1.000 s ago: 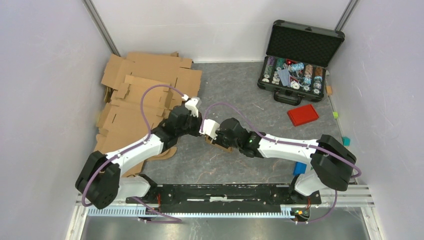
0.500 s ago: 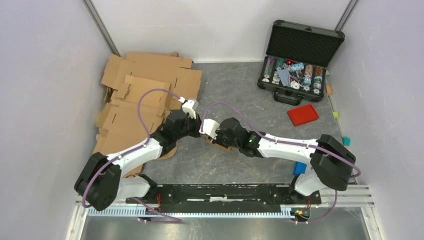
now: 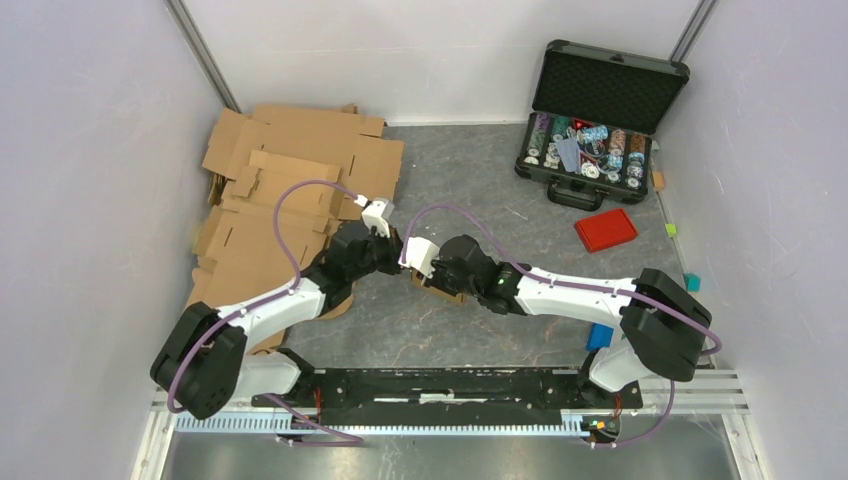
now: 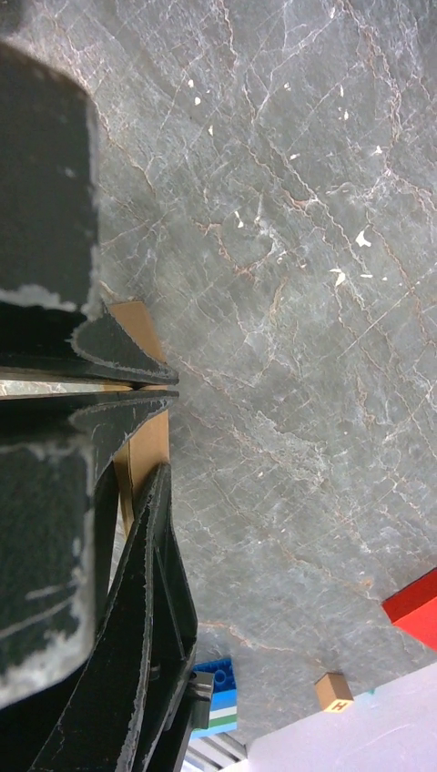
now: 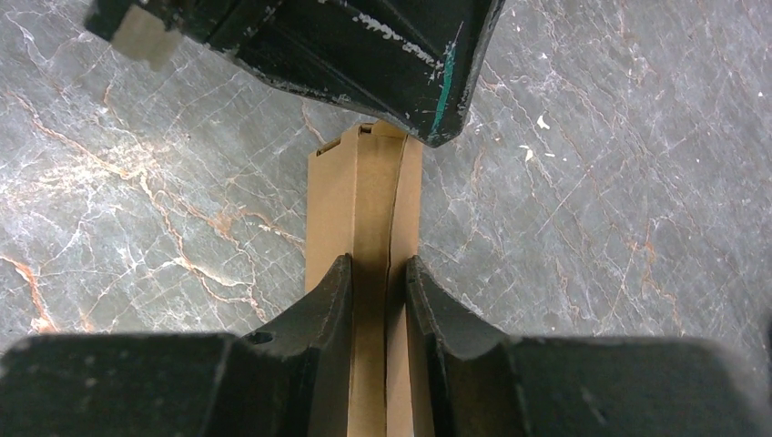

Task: Fold the paper box
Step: Close the paper box at the center of the board.

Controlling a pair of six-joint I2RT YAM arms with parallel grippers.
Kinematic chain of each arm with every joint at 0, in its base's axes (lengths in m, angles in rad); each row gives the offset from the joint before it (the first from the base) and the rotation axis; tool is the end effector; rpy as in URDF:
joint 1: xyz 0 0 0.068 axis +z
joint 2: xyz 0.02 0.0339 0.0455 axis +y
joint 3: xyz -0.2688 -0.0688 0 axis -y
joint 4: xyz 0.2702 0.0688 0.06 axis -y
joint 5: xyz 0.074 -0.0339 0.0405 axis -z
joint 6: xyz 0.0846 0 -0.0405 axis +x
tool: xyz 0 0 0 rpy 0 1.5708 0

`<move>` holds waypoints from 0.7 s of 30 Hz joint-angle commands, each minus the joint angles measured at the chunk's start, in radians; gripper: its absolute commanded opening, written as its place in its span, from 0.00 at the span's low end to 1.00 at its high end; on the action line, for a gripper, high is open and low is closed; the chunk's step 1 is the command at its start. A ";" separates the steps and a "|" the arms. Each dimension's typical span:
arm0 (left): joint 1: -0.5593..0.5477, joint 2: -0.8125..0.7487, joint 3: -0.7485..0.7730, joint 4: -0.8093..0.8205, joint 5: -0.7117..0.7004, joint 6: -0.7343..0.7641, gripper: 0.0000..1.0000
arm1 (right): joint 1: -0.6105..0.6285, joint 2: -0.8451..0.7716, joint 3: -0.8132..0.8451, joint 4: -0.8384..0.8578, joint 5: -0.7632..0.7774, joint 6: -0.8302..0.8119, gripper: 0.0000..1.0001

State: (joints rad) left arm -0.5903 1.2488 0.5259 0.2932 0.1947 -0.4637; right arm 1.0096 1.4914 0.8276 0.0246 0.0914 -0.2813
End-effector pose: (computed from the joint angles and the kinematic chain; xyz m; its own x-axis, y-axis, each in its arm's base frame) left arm 0.2567 -0.1917 0.1693 -0.6192 -0.1134 -0.7770 0.4643 0.7452 -0.4787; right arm 0.2064 0.3138 0.1678 -0.0818 -0.6495 -0.7559 -0.8606 0.4285 -0.2751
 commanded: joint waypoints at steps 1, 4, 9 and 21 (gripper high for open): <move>-0.017 0.057 -0.056 -0.067 0.104 -0.059 0.10 | 0.003 0.023 0.007 -0.038 0.001 0.017 0.21; -0.017 0.071 -0.065 -0.059 0.108 -0.067 0.10 | 0.003 0.024 0.007 -0.038 0.009 0.019 0.21; -0.017 0.065 -0.088 -0.049 0.113 -0.078 0.10 | 0.003 0.023 0.005 -0.033 0.016 0.021 0.21; -0.018 0.057 -0.090 -0.086 0.132 -0.077 0.09 | 0.003 0.025 0.008 -0.032 0.015 0.024 0.21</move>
State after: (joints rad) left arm -0.5838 1.2766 0.4763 0.3950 0.2161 -0.5087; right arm 1.0096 1.4914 0.8280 0.0216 0.1177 -0.2764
